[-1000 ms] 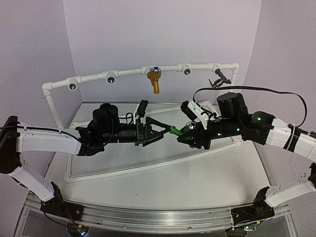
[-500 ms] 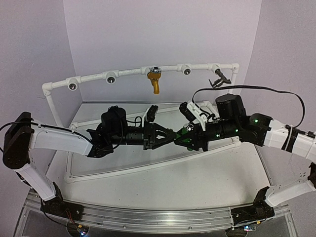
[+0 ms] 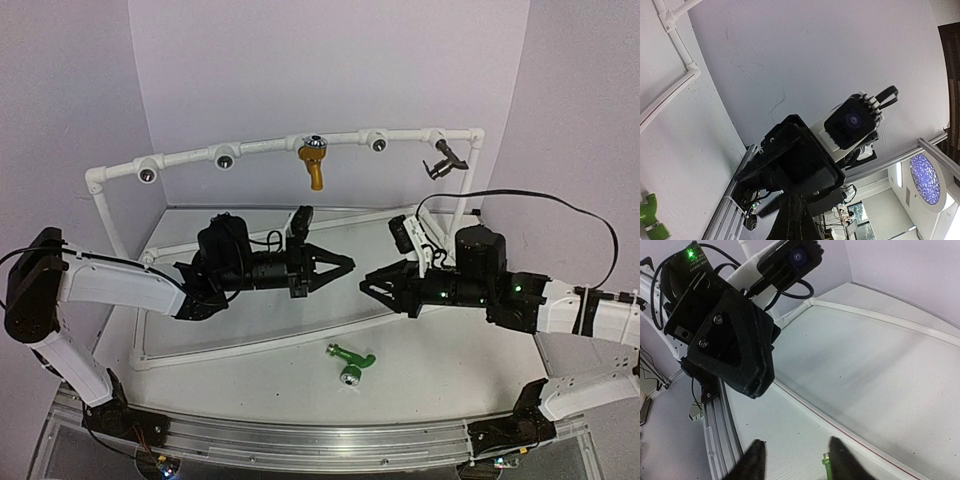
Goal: Install the water faucets
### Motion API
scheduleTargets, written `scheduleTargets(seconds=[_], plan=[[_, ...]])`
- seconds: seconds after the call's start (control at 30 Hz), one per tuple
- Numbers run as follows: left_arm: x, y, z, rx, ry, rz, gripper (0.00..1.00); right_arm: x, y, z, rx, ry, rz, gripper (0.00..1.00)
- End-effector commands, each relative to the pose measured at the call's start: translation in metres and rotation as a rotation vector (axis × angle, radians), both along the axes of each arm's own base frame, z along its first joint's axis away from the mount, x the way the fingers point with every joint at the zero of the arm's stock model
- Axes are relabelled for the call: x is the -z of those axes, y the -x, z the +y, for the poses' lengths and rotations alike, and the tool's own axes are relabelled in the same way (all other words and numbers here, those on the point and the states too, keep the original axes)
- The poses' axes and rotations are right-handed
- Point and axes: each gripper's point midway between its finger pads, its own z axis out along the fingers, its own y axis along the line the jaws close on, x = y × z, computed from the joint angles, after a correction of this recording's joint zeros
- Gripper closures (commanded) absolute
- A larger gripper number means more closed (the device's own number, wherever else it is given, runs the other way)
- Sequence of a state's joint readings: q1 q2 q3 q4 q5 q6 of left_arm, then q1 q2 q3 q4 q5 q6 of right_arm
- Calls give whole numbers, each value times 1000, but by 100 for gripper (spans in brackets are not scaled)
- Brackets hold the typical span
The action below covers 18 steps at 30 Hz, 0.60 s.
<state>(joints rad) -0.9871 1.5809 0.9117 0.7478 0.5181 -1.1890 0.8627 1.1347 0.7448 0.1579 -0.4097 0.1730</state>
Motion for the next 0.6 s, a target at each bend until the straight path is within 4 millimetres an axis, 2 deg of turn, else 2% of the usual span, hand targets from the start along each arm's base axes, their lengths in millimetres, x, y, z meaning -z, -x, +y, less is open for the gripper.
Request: scheduleTargets(seconds=[0.0,0.07,0.13,0.27,0.37,0.43,0.57], plan=[[-12,-8,12,-67,28,-11,95,-26,-34,-16,244,-96,-16,85],[17,-20,16,-135,-87,31,69,-2,-50,-31,359,26,4,45],[43,-24,25,-186,-180,42,49,28,-41,-24,276,166,46,33],[78,-28,53,-283,-303,45,32,104,-3,-9,3,470,192,29],[95,-29,71,-334,-372,46,26,143,23,6,-116,550,240,23],[100,-31,79,-360,-408,46,22,164,23,16,-100,565,300,22],[106,-30,86,-380,-434,63,17,195,5,33,43,588,404,22]])
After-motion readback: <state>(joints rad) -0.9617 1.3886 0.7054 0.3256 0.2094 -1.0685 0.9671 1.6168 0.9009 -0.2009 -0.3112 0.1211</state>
